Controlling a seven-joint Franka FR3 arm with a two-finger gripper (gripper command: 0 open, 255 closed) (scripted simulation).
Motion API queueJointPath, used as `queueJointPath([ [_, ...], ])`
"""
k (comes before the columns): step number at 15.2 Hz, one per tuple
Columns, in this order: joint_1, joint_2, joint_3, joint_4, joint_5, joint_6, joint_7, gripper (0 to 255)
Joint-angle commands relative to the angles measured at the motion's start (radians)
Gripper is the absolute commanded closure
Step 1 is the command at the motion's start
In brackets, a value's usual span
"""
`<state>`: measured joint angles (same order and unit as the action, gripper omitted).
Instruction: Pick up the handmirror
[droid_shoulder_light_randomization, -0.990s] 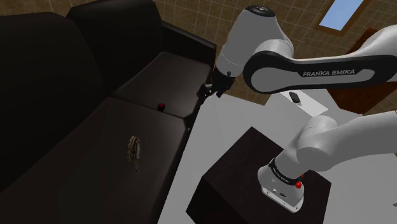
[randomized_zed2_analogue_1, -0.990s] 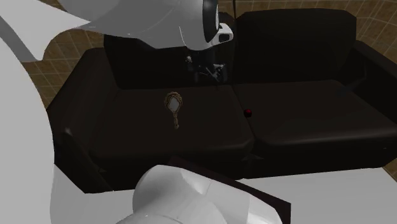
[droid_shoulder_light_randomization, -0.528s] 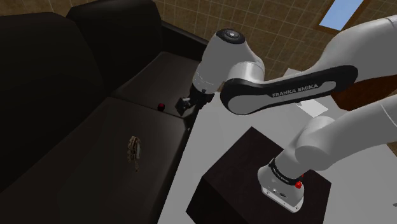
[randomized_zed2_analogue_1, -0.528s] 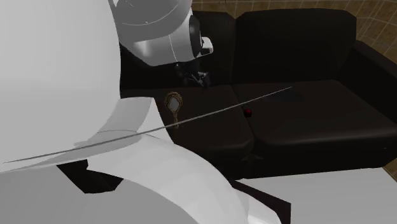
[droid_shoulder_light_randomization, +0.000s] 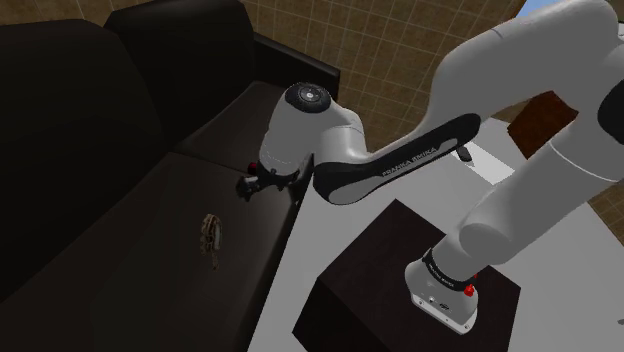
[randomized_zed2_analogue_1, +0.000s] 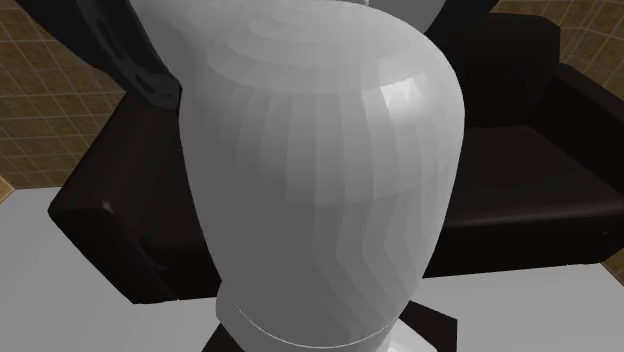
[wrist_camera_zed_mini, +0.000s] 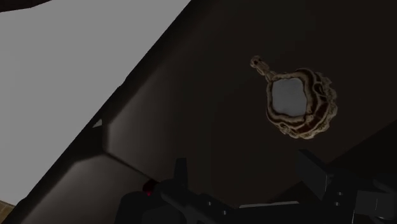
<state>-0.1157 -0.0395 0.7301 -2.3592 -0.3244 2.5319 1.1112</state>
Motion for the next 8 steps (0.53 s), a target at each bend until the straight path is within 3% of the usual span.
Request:
queueJointPath([
  [1, -0.004, 0.107, 0.020, 0.058, -0.152, 0.008, 0.142, 0],
  [4, 0.062, 0.259, -0.014, 0.163, -0.341, -0.013, 0.313, 0],
  [8, 0.180, 0.434, -0.088, 0.316, -0.504, -0.049, 0.463, 0],
])
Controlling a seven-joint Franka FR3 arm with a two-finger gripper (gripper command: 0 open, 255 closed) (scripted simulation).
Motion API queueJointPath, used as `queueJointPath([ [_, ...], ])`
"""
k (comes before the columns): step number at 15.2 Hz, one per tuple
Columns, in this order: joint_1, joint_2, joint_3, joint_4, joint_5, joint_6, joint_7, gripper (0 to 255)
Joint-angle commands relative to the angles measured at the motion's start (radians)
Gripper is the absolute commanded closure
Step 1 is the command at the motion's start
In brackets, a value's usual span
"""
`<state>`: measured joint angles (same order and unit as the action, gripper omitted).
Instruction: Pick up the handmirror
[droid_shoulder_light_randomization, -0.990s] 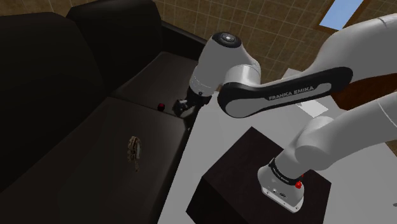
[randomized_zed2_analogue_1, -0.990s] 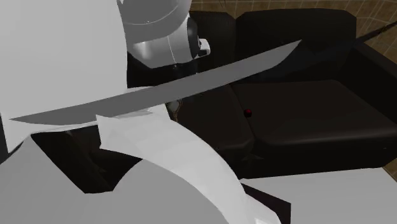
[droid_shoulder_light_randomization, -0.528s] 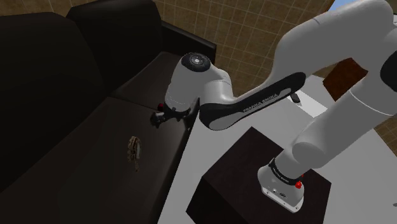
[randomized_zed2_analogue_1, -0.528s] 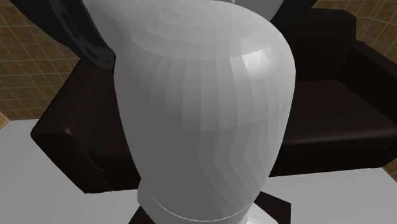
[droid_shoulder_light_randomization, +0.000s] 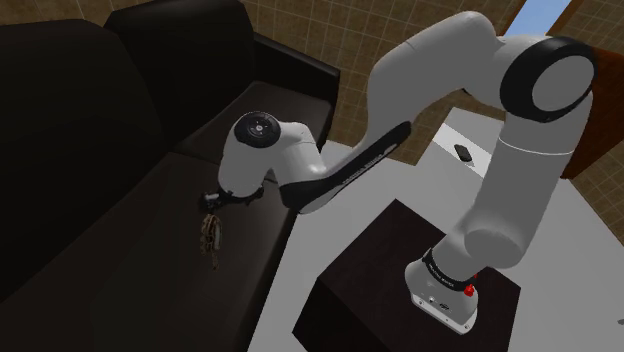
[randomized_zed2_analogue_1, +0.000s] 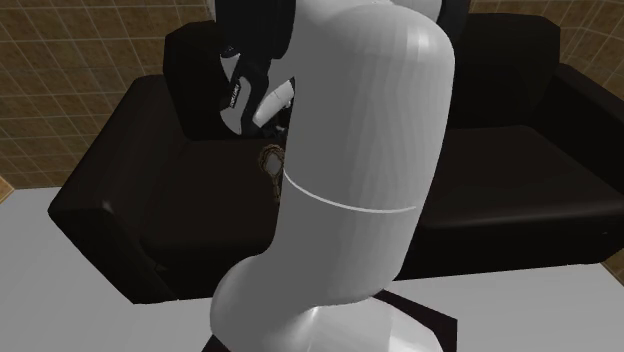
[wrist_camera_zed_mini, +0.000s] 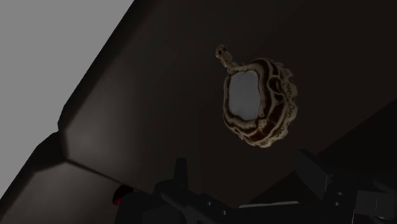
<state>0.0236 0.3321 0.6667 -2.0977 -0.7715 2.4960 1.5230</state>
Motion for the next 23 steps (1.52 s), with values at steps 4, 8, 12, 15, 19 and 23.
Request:
queueJointPath([
  [4, 0.129, 0.185, -0.079, 0.184, -0.135, -0.040, 0.123, 0],
  [8, 0.149, 0.223, -0.106, 0.188, -0.178, -0.016, 0.160, 0],
  [12, 0.167, 0.257, -0.131, 0.195, -0.216, 0.005, 0.192, 0],
  [15, 0.167, 0.257, -0.130, 0.195, -0.215, 0.004, 0.191, 255],
  [19, 0.166, 0.256, -0.130, 0.195, -0.215, 0.004, 0.190, 255],
  [23, 0.167, 0.257, -0.131, 0.195, -0.216, 0.005, 0.192, 255],
])
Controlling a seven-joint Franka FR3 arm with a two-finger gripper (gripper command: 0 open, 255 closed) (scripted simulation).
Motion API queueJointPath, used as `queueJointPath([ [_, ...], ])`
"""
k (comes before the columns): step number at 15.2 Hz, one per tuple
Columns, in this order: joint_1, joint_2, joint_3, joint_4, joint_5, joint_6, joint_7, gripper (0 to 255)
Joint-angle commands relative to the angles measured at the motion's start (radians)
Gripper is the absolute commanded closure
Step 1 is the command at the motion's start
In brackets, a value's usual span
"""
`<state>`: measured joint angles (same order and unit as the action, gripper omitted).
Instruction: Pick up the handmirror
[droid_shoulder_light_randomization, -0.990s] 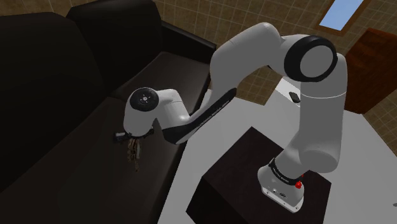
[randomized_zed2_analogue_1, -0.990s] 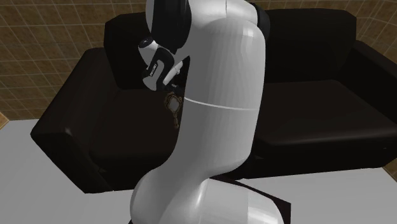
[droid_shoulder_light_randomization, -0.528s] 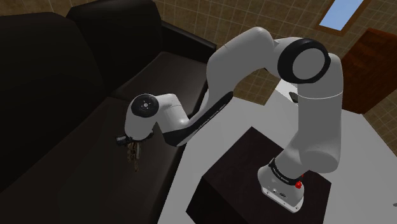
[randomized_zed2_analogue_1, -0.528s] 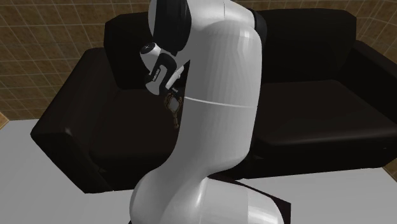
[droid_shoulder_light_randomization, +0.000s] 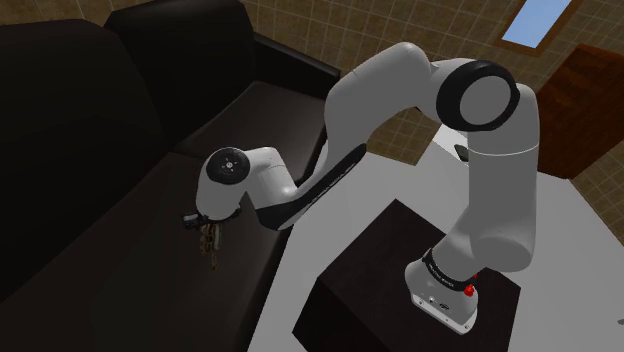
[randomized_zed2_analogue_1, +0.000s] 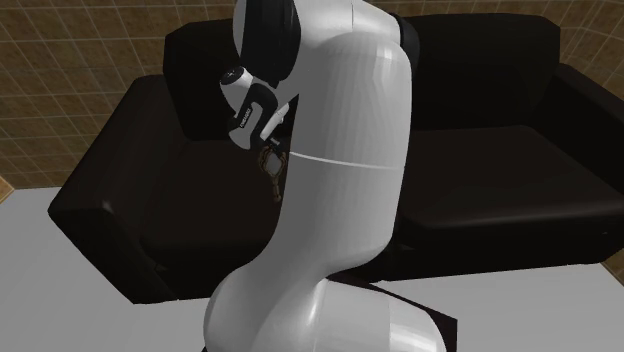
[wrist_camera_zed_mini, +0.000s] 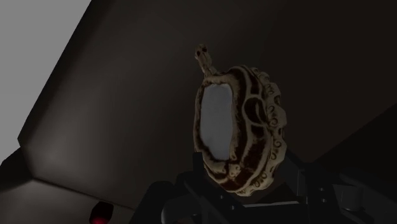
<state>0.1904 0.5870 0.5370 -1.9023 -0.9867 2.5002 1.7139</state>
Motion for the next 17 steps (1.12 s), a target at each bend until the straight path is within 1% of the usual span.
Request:
queueJointPath([
  [1, -0.004, -0.008, 0.006, -0.003, 0.010, -0.005, -0.008, 255],
  [15, -0.072, -0.135, 0.098, -0.009, 0.160, -0.092, -0.136, 255],
  [17, -0.072, -0.136, 0.099, -0.009, 0.162, -0.093, -0.138, 255],
])
